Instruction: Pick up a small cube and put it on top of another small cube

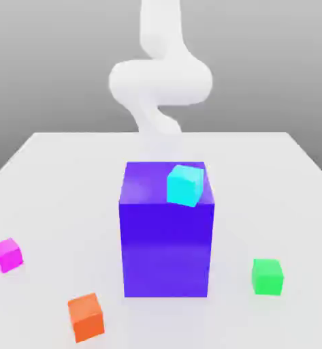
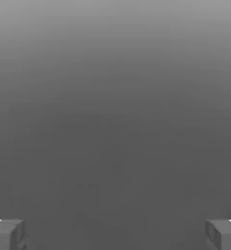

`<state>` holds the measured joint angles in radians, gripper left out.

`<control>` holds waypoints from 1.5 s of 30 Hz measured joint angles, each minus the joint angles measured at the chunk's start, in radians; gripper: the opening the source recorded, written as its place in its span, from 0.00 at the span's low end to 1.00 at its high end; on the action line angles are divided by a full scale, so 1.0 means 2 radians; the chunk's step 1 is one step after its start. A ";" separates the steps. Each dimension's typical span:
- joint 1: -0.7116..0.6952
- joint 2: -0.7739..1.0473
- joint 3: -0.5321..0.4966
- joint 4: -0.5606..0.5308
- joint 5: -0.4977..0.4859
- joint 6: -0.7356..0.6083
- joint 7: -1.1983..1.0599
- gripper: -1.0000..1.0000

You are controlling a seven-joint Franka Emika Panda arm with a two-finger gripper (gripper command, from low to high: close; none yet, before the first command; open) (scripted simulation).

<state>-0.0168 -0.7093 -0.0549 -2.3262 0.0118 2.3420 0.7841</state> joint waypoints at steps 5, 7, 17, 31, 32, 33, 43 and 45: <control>-0.018 0.092 -0.058 -0.027 0.016 0.043 -0.019 0.50; -0.027 0.128 -0.080 -0.037 0.024 0.060 -0.028 0.50; -0.080 0.310 -0.180 -0.089 0.083 0.143 -0.085 0.50; -0.239 0.554 -0.119 -0.105 0.229 0.277 -0.207 0.00; -0.239 0.554 -0.119 -0.105 0.229 0.277 -0.207 0.00; -0.239 0.554 -0.119 -0.105 0.229 0.277 -0.207 0.00; -0.194 0.485 -0.181 -0.124 0.149 0.229 -0.146 0.00; -0.178 0.462 -0.185 -0.120 0.125 0.217 -0.131 0.00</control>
<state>-0.3731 0.2149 -0.4254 -2.5668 0.2612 2.7758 0.5216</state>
